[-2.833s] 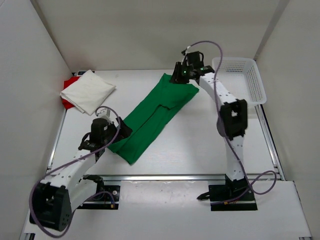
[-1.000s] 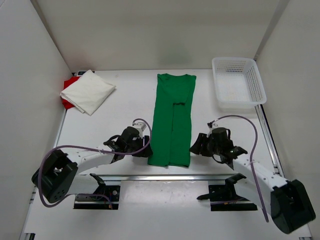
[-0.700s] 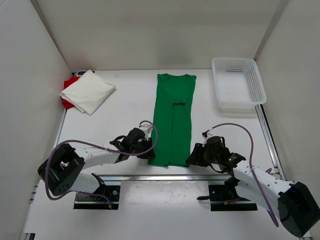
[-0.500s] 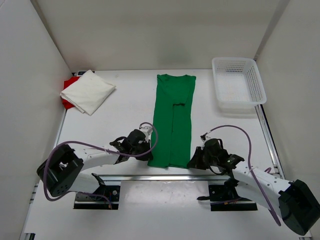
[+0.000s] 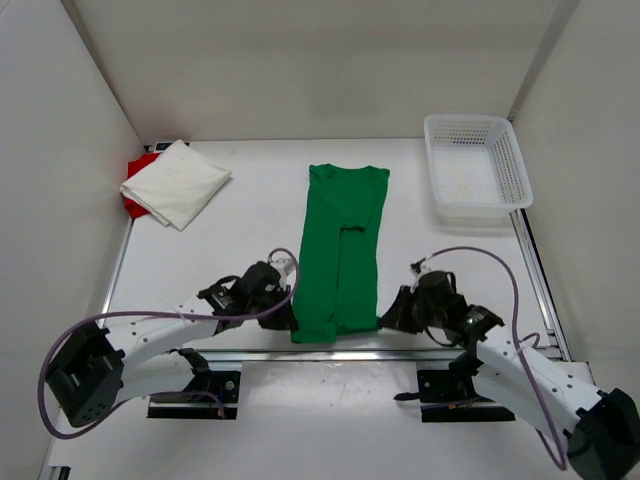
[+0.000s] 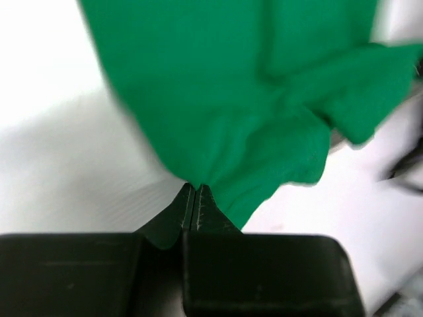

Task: Fold and stack the t-shirts
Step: Grab the bottom of the folded rectangular tshirt with both arms, then fold the folded rectangular tshirt in 1/3 of the way

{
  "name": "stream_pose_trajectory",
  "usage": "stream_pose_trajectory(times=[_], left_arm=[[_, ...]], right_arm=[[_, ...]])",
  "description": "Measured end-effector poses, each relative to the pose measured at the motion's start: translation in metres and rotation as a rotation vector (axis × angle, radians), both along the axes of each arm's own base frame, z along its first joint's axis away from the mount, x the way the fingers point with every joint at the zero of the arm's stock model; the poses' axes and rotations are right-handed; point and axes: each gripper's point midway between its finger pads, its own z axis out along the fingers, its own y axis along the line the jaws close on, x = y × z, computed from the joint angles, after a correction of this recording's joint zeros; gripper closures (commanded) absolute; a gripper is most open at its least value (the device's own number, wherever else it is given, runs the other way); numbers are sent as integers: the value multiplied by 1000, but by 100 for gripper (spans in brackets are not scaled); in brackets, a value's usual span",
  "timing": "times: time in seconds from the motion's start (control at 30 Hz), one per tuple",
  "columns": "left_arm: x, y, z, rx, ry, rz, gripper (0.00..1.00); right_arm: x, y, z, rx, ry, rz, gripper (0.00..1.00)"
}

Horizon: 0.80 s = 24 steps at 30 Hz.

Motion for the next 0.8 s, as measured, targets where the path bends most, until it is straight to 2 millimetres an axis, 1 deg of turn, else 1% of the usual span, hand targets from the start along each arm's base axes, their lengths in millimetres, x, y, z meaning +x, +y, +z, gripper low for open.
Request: stream_pose_trajectory(times=[0.03,0.1,0.17,0.2,0.23,0.3,0.37,0.43,0.53,0.6,0.7,0.8], left_arm=[[9,-5,10,-18,3,16,100],[38,-15,30,-49,-12,56,100],[78,-23,49,-71,-35,105,100],[97,-26,56,-82,-47,128,100],[120,-28,62,-93,-59,157,100],[160,-26,64,-98,-65,208,100],[191,-24,57,-89,-54,247,100],[214,-22,45,-76,-32,276,100],[238,-21,26,-70,12,301,100],[251,-25,18,-76,32,309,99],[272,-31,11,-93,47,324,98],[291,-36,10,-115,43,337,94]], right_arm=[[17,-4,8,3,-14,-39,100],[53,-14,28,3,-62,-102,100],[87,-21,43,-10,-104,-139,100],[102,-24,48,-23,-120,-144,99],[115,-25,51,-33,-129,-145,100],[141,-26,55,-49,-144,-148,100],[167,-26,57,-57,-156,-150,100],[190,-27,56,-66,-162,-156,100],[217,-30,48,-69,-148,-168,100],[231,-33,39,-74,-130,-176,100],[251,-35,26,-82,-101,-184,100],[274,-37,18,-81,-94,-193,100]])
